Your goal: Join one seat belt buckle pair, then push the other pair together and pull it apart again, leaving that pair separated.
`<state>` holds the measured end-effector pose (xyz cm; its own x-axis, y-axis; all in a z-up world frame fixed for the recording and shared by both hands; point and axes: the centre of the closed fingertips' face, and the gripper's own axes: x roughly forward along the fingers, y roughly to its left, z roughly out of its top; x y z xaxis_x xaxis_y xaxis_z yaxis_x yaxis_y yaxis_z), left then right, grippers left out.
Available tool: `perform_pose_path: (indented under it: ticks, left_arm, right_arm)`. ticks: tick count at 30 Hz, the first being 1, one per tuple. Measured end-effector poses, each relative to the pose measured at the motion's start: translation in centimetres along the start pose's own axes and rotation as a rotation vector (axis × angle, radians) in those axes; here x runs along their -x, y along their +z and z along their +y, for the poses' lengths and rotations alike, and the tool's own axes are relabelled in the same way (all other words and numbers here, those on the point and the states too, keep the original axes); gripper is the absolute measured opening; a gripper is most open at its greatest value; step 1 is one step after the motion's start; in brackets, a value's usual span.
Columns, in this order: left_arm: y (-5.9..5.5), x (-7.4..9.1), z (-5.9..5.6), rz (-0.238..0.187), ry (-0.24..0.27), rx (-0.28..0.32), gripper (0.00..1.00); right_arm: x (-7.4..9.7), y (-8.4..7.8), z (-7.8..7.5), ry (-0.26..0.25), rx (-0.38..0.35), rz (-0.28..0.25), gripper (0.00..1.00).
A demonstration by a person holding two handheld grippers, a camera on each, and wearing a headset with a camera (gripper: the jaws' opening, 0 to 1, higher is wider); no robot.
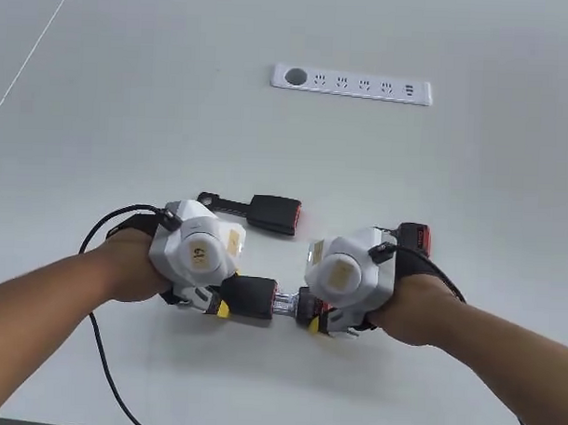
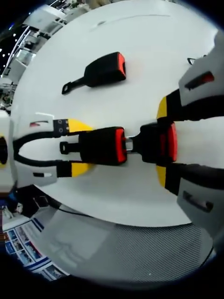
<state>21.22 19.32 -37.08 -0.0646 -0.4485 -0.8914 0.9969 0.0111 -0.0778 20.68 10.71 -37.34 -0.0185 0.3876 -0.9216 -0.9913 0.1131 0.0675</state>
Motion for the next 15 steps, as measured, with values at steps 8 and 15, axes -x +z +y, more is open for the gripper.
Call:
perform_pose_path:
  ticks: [8, 15]
  left_arm:
    - [0.1, -0.1, 0.0, 0.000, 0.005, -0.019, 0.31]
    - [0.3, -0.2, 0.1, 0.015, 0.002, -0.023, 0.30]
  right_arm:
    - [0.0, 0.1, 0.0, -0.005, 0.040, -0.002, 0.33]
    - [-0.7, 1.5, 0.1, -0.017, 0.027, -0.024, 0.32]
